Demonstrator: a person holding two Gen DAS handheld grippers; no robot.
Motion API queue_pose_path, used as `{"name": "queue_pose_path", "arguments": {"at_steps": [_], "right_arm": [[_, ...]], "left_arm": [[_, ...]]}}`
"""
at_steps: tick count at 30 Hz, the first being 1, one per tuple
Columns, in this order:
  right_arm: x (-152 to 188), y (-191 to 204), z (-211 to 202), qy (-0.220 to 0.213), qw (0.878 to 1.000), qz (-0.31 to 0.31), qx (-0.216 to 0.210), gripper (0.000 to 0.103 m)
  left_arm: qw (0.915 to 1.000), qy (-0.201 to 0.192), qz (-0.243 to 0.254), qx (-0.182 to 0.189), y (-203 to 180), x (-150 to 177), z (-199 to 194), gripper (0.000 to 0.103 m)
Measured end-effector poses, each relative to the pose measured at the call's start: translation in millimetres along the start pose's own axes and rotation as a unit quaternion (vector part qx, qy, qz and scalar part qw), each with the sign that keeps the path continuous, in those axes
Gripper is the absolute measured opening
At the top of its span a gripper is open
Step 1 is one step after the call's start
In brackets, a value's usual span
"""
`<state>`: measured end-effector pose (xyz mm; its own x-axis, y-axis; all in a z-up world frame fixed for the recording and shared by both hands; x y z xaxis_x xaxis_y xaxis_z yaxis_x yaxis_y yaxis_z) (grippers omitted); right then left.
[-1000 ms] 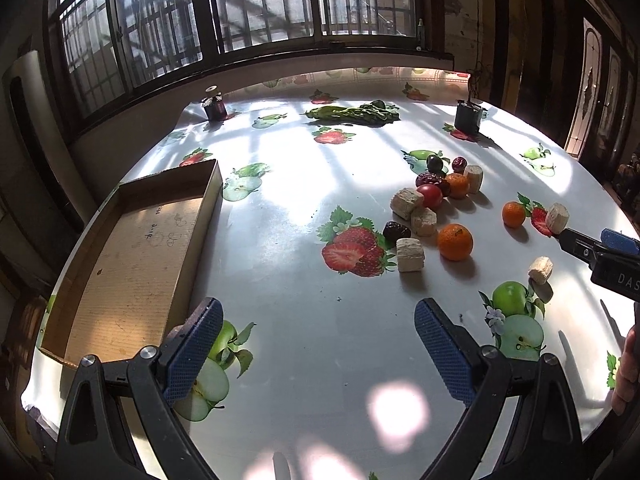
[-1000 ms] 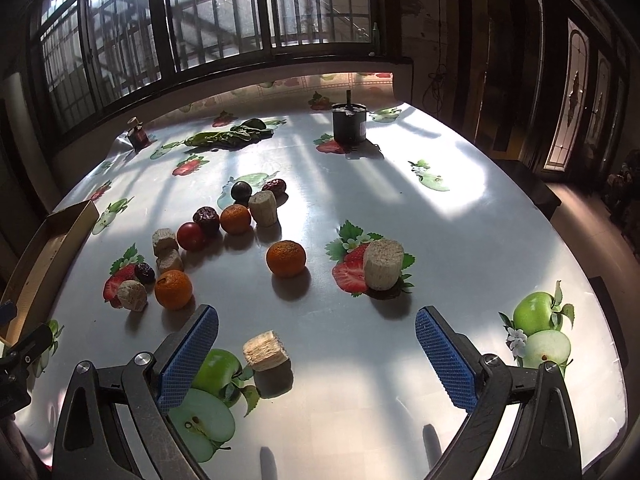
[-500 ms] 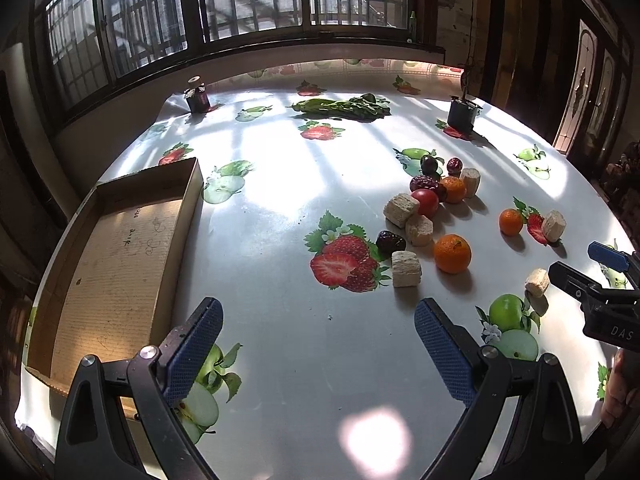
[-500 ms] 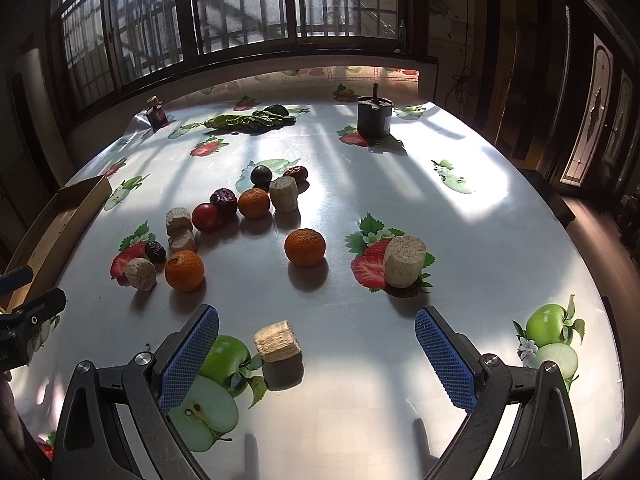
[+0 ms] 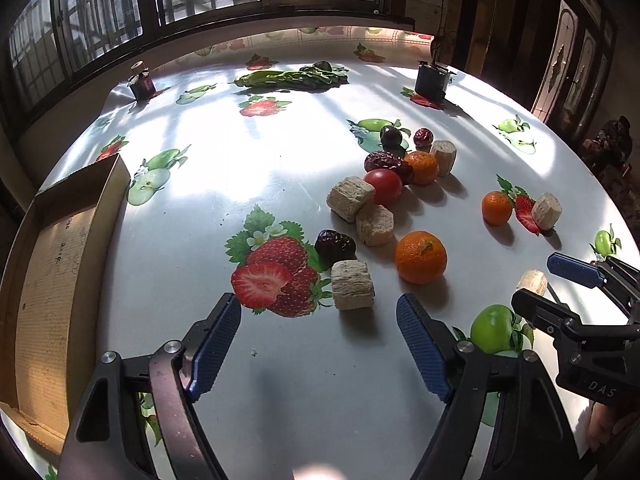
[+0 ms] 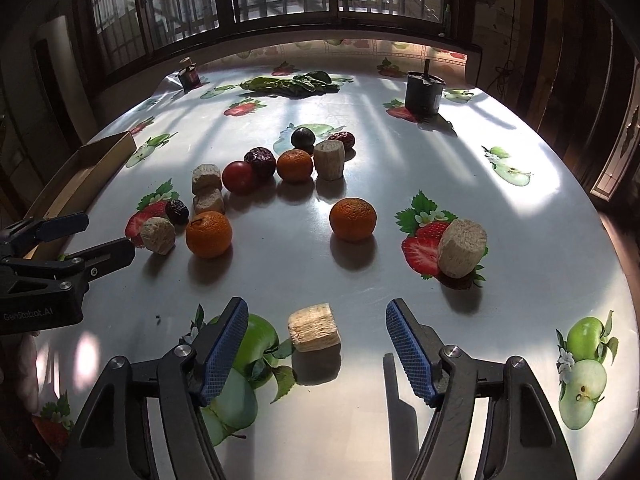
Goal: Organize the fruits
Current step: 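Grasp a beige cube with the left tool while the right tool grasps another cube, then carry both cubes into the cardboard box and open both tools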
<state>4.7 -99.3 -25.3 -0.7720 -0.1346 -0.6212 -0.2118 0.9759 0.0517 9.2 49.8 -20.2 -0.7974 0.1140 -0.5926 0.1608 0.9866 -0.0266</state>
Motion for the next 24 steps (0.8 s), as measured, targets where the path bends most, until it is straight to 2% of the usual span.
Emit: {"name": "queue_pose_path", "arguments": {"at_steps": [3,4,5,6,7,9,11,14,24], "right_arm": [[1.7,0.7,5.0,0.009,1.0,0.002,-0.008,0.066],[2.2,0.7,7.5,0.014,1.0,0.002,-0.011,0.061],[2.8,1.1,9.9,0.018,1.0,0.003,-0.014,0.053],[3.2,1.5,11.8,0.021,1.0,0.002,-0.014,0.047],[2.9,2.1,11.7,0.019,1.0,0.0,-0.009,0.045],[2.8,3.1,11.2,0.02,1.0,-0.002,-0.01,0.035],[2.6,3.4,11.0,0.02,1.0,-0.003,-0.006,0.029],[2.3,4.7,6.9,0.014,1.0,-0.001,-0.002,0.029],[-8.4,35.2,-35.5,-0.026,0.999,-0.025,0.01,0.029]], "left_arm": [[0.9999,0.014,0.001,0.009,-6.4,-2.2,16.1,0.063],[0.9998,0.019,0.001,0.012,-7.5,-2.1,20.7,0.06],[0.9996,0.026,0.001,0.011,-8.4,-1.2,25.1,0.05],[0.9998,0.016,0.008,0.003,-9.7,-2.5,24.3,0.045],[0.9998,0.017,0.012,0.003,-11.4,-2.3,25.0,0.037],[0.9998,0.015,0.011,0.004,-11.2,-2.9,23.5,0.021],[0.9998,0.017,0.003,0.01,-9.1,-2.4,21.7,0.021],[0.9999,0.01,-0.004,0.006,-4.3,-0.1,13.4,0.021],[0.9972,-0.065,-0.034,-0.014,24.3,5.3,-62.8,0.021]]}}
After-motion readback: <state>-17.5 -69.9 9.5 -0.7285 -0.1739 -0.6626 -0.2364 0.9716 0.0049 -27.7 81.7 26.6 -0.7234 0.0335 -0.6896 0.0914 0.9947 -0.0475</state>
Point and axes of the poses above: each gripper's, at about its wrist camera, not at the fingertips, and z roughly the way its jaws point, y to its left, x to its underside, the point moved 6 cm from there along z, roughly the way its jaws point, and after that the axes turned 1 degree about x, right-handed, at the moved point
